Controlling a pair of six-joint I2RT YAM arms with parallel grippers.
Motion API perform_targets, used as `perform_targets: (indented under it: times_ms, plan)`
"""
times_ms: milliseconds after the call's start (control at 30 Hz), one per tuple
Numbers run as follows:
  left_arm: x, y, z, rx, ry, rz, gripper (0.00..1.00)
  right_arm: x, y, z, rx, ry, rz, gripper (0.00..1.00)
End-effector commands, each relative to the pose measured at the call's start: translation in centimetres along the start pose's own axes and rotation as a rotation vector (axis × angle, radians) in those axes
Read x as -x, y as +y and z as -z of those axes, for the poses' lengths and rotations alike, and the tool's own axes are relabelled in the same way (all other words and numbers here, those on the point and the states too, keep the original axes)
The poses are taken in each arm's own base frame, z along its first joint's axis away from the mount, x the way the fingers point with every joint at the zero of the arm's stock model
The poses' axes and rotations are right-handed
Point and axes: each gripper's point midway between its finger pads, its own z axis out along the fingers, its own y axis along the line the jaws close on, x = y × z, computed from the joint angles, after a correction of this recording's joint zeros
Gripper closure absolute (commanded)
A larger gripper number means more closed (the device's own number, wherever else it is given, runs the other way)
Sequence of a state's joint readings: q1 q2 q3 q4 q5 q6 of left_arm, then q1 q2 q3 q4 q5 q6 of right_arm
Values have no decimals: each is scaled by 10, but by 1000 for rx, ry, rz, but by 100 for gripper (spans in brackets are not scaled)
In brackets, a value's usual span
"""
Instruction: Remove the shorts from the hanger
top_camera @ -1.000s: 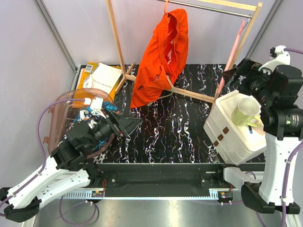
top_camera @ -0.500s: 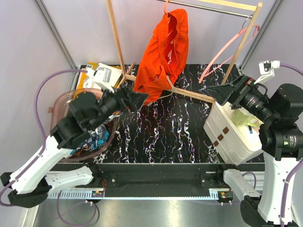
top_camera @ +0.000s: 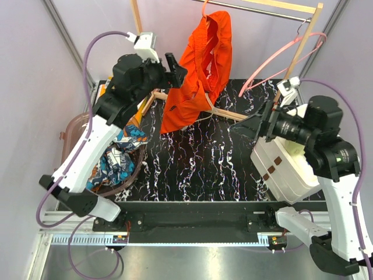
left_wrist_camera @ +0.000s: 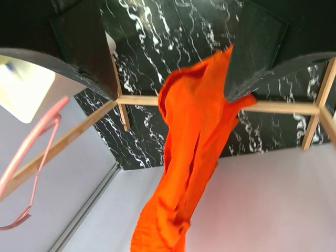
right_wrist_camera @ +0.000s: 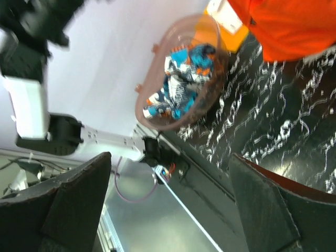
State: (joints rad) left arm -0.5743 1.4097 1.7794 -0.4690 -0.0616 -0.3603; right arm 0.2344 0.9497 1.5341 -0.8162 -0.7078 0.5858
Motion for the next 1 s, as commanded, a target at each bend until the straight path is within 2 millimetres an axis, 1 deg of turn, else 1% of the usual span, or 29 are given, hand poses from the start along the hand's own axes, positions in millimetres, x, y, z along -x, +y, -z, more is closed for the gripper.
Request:
perform_targets:
  times_ms: [0,33,67,100,133,167,233,267,333,400,433,467,533,600,700,767,800,867,933,967]
  plan:
    - [25,-16,-27,-91,-67,-89,17,-17,-17,-5,-63,37,18,0]
    - [30,-14,-32,-81,-89,-99,21,-18,-13,-3,-43,26,15,0]
    - [27,-13,-41,-81,-85,-111,23,-23,-16,-6,-35,41,-1,0]
    - [31,-8,-45,-53,-105,-115,26,-27,-11,-4,-7,50,-13,0]
    - [32,-7,-49,-50,-111,-122,27,-28,-9,-5,6,50,-13,0]
    - [30,-4,-55,-46,-111,-134,31,-33,-13,-6,2,59,-24,0]
    - [33,-3,-61,-45,-132,-144,36,-36,-13,-6,4,59,-24,0]
    - [29,-2,-66,-42,-128,-144,39,-40,-17,-7,-4,68,-35,0]
    - [31,-5,-69,-53,-141,-143,42,-47,-17,-10,4,94,-45,0]
    - [30,-6,-75,-63,-144,-143,43,-50,-20,-14,-12,105,-39,0]
    - [29,-5,-77,-62,-143,-146,44,-55,-19,-16,-9,122,-39,0]
    - [27,-5,-81,-64,-139,-148,45,-57,-23,-18,-25,123,-38,0]
    - [25,-4,-84,-62,-137,-145,51,-60,-21,-21,-17,130,-35,0]
    - [22,-3,-89,-66,-129,-146,55,-62,-22,-24,-20,140,-32,0]
    - [18,-3,-95,-68,-125,-151,58,-60,-22,-25,-30,137,-18,0]
    - [14,-1,-101,-64,-117,-149,63,-59,-22,-25,-30,132,-15,0]
    - [13,-4,-102,-86,-111,-149,65,-59,-21,-24,-27,133,-16,0]
    - [9,-5,-105,-93,-102,-147,73,-59,-21,-25,-27,138,-18,0]
    - [11,-6,-105,-100,-109,-146,82,-60,-23,-25,-36,142,-15,0]
    - [12,-7,-105,-105,-113,-144,93,-61,-25,-25,-42,140,-15,0]
